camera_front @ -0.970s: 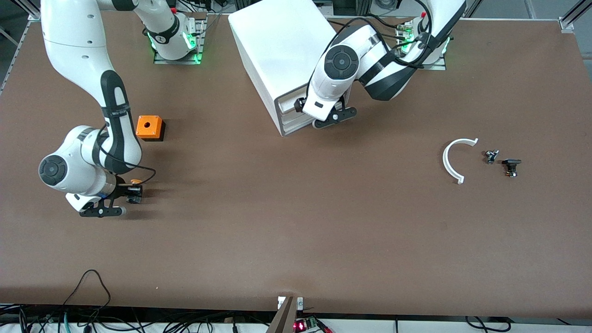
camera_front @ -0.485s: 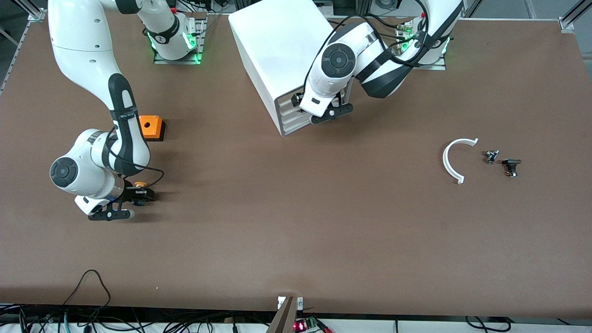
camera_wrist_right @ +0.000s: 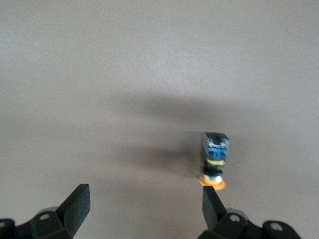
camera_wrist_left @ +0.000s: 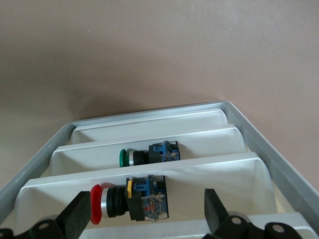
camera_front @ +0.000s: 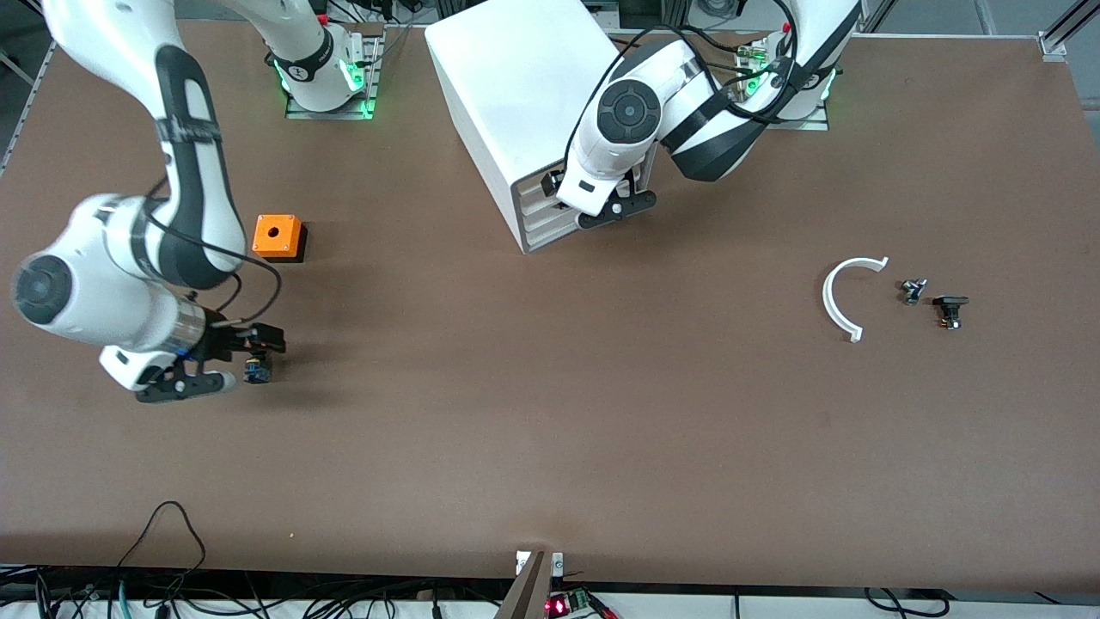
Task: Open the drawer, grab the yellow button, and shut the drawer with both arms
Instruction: 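Lower the button onto the table with the right gripper and open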
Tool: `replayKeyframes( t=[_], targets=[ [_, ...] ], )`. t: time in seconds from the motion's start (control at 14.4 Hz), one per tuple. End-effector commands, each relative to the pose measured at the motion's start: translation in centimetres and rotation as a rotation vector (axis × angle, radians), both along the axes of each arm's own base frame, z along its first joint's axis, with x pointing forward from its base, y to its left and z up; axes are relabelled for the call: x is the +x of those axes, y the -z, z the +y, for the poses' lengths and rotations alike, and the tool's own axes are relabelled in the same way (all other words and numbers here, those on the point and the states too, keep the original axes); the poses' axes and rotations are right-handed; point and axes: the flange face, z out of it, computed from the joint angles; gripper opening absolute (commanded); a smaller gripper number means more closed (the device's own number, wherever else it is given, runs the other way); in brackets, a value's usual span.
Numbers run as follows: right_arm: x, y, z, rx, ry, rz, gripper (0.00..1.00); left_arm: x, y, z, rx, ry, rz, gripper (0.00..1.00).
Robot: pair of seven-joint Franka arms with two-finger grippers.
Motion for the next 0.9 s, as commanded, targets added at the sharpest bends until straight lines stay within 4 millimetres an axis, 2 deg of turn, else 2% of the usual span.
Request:
replayKeyframes(
  t=[0.0,0.21,0.28,0.35,0.62,0.83],
  targets=[
    [-1.7,-4.7,0.6,-0.03,0.031,-0.018,1.0,-1.3,-1.0,-0.1,-0.005,0.017,0.032,1.0],
    [-3.5,-9.3,1.1,-0.089,0.084,-0.009,1.0,-0.9,-1.2,0.0,-0.011,0.014,0.028,1.0],
    [-4.5,-11.1,2.0,-0.081,0.091,-0.003,1.0,-0.1,-1.6,0.2,-0.022,0.024,0.012,1.0],
    [-5.3,-12.4,1.7,-0.062,0.13,0.009,1.0,1.5,-2.4,1.2,-0.043,0.035,-0.012,1.0],
    [-7.4,-17.0,1.8,-0.023,0.205,-0.002,1.0,8.2,-5.4,7.6,-0.069,0.089,-0.128,1.0],
    [-8.8,-20.0,1.6,-0.048,0.192,-0.044,1.0,11.9,-10.4,12.4,0.029,0.257,-0.179,1.0]
  ],
)
